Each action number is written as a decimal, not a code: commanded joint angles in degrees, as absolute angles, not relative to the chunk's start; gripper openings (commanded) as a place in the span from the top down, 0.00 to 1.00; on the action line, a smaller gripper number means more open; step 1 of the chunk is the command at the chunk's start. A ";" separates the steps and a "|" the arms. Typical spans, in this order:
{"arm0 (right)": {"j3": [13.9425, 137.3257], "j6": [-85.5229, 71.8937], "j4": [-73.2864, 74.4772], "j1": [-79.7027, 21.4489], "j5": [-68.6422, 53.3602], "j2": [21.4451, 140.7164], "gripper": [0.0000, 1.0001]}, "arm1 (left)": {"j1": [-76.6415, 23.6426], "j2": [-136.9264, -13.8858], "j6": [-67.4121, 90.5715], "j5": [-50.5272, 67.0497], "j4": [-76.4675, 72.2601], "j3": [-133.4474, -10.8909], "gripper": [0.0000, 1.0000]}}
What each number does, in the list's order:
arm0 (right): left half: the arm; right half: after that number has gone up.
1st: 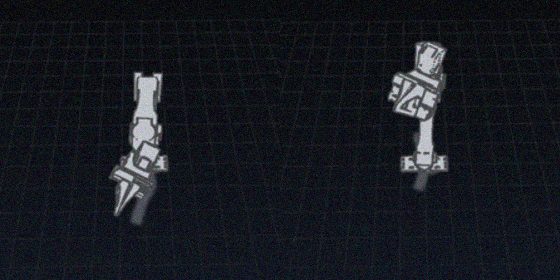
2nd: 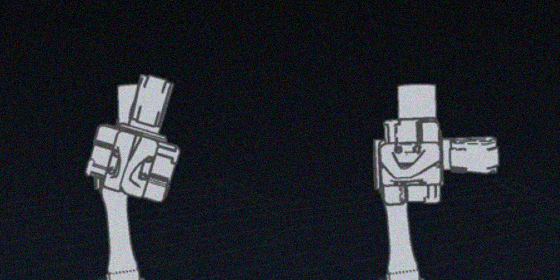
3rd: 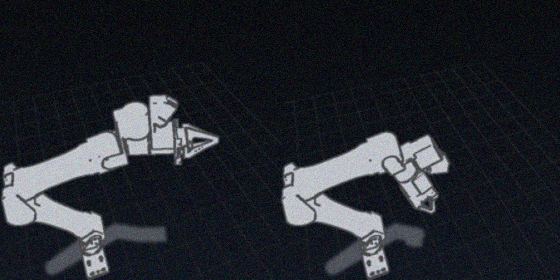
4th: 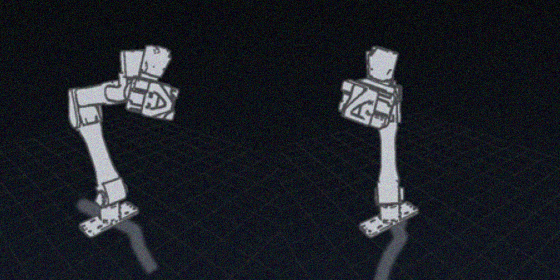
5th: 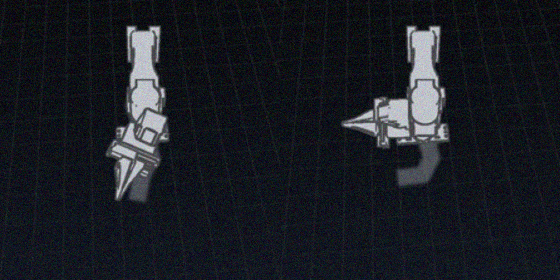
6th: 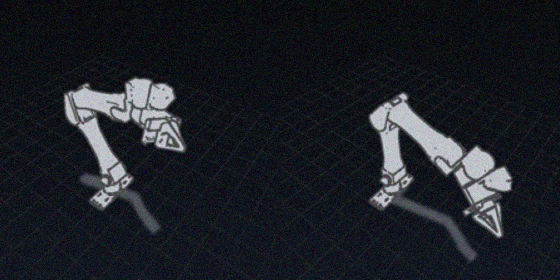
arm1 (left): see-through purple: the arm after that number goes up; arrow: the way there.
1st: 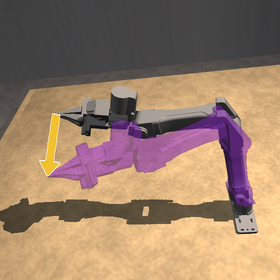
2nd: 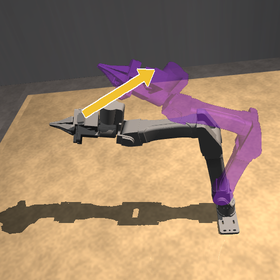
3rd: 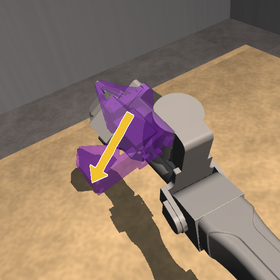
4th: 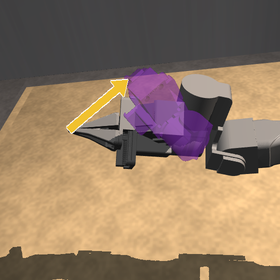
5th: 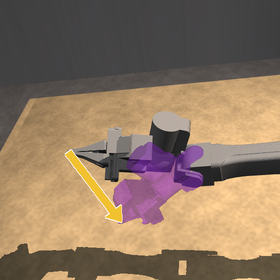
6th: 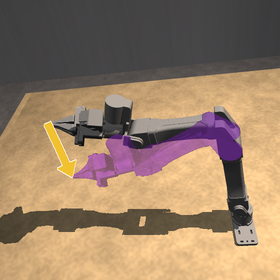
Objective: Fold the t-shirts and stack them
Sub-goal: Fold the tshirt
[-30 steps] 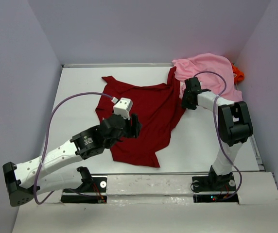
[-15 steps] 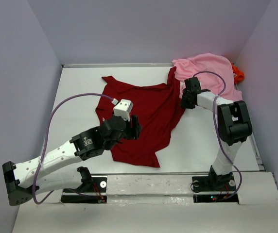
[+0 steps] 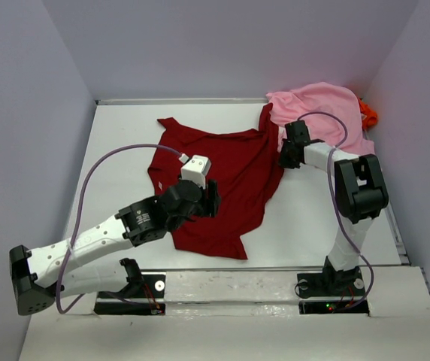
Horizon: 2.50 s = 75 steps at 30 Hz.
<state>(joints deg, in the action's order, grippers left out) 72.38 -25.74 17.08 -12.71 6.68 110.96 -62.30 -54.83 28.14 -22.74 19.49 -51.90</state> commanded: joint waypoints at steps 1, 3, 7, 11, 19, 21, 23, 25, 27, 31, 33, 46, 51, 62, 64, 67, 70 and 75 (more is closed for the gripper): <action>69.71 -26.63 16.26 -12.74 7.55 106.20 1.00 | -62.75 -56.77 28.30 -24.25 16.62 -52.21 0.35; 67.76 -26.63 16.52 -12.74 8.96 103.18 1.00 | -62.75 -57.83 27.60 -24.26 15.64 -51.86 0.35; 65.04 -26.63 21.51 -12.74 13.61 96.26 1.00 | -62.75 -61.34 26.46 -24.00 13.90 -53.26 0.35; 62.41 -26.63 25.04 -12.74 13.71 88.96 1.00 | -62.75 -62.66 24.44 -24.00 12.13 -54.49 0.35; 62.84 -23.82 31.55 -12.74 16.52 80.95 1.00 | -62.75 -67.23 23.20 -16.63 10.37 -51.60 0.35; 63.45 -24.08 31.64 -12.74 15.91 81.91 1.00 | -62.84 -68.55 23.91 -12.76 9.93 -49.67 0.36; 64.25 -24.26 31.64 -12.74 15.56 82.96 1.00 | -62.84 -69.17 24.08 -8.37 10.02 -48.17 0.37; 64.77 -24.35 31.47 -12.74 15.38 84.19 1.00 | -63.10 -70.31 24.96 -4.33 11.16 -47.82 0.37; 65.30 -24.26 31.20 -12.74 15.29 84.90 1.00 | -65.03 -71.01 26.36 -2.90 11.16 -47.46 0.37; 65.04 -24.26 29.89 -12.74 14.68 85.87 1.00 | -70.74 -71.90 30.04 -4.66 13.09 -48.60 0.36; 64.60 -24.26 29.45 -12.74 14.85 85.87 1.00 | -73.11 -71.81 31.81 -4.48 13.18 -49.13 0.36; 63.63 -24.26 28.56 -12.74 14.24 83.76 1.00 | -83.84 -81.38 37.00 -7.47 14.33 -50.98 0.36; 63.11 -24.26 28.13 -12.74 13.36 83.32 1.00 | -85.25 -84.72 38.32 -9.22 13.62 -50.19 0.37; 63.02 -24.17 27.51 -12.74 12.13 82.62 1.00 | -86.31 -84.37 41.57 -16.70 16.61 -50.36 0.37; 62.93 -24.08 27.51 -12.74 12.04 82.36 1.00 | -86.40 -85.16 41.49 -16.26 15.83 -50.19 0.37; 62.67 -24.08 27.51 -12.74 12.04 82.00 1.00 | -86.40 -86.75 41.31 -16.26 14.24 -50.10 0.37; 62.67 -24.08 27.51 -12.74 11.87 81.65 1.00 | -86.40 -88.94 41.13 -16.35 12.66 -50.36 0.38; 62.75 -23.91 27.51 -12.74 11.25 80.60 1.00 | -86.40 -90.79 41.31 -17.75 10.37 -49.75 0.47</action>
<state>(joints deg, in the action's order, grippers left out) 62.52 -24.82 29.56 -12.75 11.92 83.00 -86.15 -90.24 40.64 -15.09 12.91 -49.15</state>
